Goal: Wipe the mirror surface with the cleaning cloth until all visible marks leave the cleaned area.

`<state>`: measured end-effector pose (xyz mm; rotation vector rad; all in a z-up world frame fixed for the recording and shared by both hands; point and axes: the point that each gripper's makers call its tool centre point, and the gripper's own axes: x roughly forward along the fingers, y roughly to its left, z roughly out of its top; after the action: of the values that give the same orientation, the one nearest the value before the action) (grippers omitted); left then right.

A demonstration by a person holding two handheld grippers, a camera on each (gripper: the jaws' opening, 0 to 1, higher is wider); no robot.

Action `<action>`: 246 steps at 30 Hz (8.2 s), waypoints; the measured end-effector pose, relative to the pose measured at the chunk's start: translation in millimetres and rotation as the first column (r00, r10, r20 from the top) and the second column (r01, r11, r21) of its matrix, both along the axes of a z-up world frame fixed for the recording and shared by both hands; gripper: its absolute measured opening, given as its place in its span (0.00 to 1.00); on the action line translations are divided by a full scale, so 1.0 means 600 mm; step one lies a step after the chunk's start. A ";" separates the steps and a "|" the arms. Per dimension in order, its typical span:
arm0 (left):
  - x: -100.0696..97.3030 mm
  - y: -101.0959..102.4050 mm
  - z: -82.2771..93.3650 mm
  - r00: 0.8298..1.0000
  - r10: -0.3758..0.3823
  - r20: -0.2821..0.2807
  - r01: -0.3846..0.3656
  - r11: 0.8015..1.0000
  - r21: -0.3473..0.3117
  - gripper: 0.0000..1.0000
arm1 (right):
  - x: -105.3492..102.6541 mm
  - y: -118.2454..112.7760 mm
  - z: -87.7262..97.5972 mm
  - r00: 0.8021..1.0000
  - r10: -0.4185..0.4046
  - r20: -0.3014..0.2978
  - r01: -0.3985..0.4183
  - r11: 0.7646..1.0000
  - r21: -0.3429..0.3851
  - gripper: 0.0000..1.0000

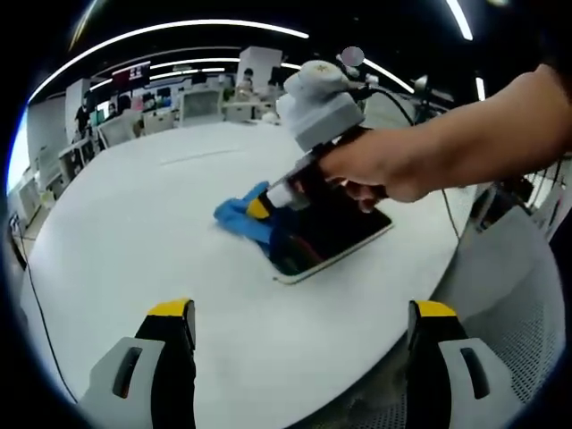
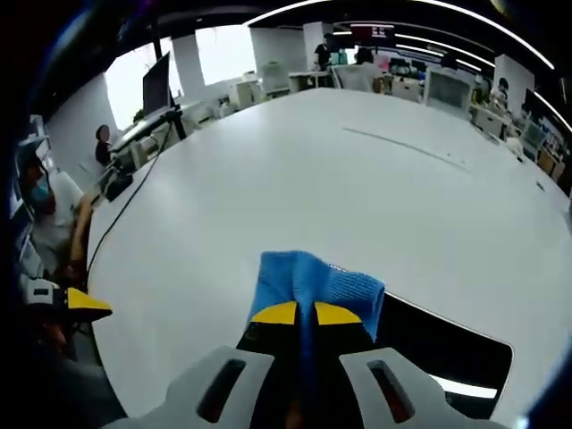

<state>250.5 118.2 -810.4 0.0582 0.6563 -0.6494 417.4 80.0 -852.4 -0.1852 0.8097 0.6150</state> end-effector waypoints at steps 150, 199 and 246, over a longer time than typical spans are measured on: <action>0.001 0.003 -0.005 1.000 -0.001 -0.001 0.001 1.000 0.026 0.99 | -0.020 -0.092 -0.002 0.999 0.036 -0.013 -0.037 0.996 -0.078 0.00; 0.001 0.003 -0.001 1.000 0.005 0.004 -0.005 1.000 0.012 1.00 | -0.111 -0.084 -0.001 1.000 0.011 -0.012 -0.012 0.999 -0.030 0.00; 0.003 0.005 -0.001 1.000 0.016 0.005 -0.016 1.000 0.011 1.00 | -0.189 -0.074 -0.002 0.998 0.015 -0.056 -0.015 1.000 0.009 0.00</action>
<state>252.0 121.1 -811.1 0.0643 0.6554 -0.6304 303.9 35.7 -853.5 -0.1673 0.8602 0.6401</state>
